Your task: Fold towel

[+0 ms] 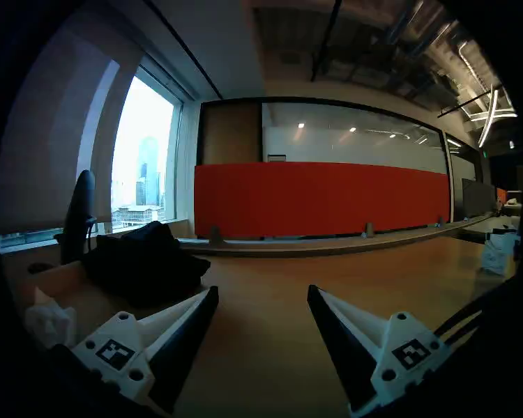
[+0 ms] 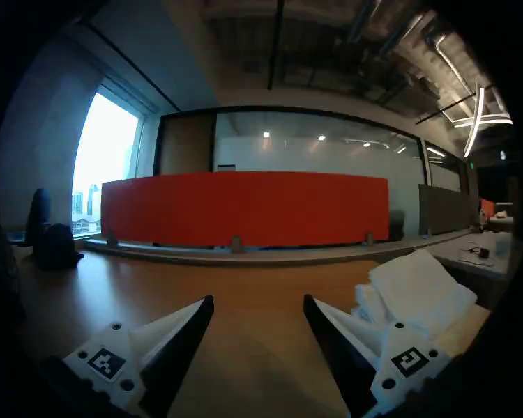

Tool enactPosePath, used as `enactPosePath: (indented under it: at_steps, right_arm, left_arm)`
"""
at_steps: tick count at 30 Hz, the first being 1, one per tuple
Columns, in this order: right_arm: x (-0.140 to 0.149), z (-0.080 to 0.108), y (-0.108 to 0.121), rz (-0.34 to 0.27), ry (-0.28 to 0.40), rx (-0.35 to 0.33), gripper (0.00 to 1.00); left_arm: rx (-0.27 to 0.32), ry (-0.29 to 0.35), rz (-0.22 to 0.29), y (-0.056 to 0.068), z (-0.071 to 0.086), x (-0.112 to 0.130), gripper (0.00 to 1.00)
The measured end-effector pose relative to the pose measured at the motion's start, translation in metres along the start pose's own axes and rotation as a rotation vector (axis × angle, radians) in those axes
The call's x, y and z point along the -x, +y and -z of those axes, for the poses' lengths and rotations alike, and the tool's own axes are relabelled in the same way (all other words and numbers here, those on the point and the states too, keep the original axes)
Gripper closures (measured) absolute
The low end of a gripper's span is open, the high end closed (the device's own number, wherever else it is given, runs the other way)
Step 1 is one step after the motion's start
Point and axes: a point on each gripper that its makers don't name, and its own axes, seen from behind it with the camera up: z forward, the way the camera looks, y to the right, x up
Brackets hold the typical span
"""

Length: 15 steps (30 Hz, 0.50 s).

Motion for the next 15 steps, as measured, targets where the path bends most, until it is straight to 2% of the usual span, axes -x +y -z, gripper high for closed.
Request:
enactPosePath:
  at_steps: [15]
  right_arm:
    - [0.0002,0.0,0.0001,0.0,0.0,0.0,0.0]
  left_arm:
    - [0.0,-0.001,0.0,-0.0006,0.0004,-0.0016,0.06]
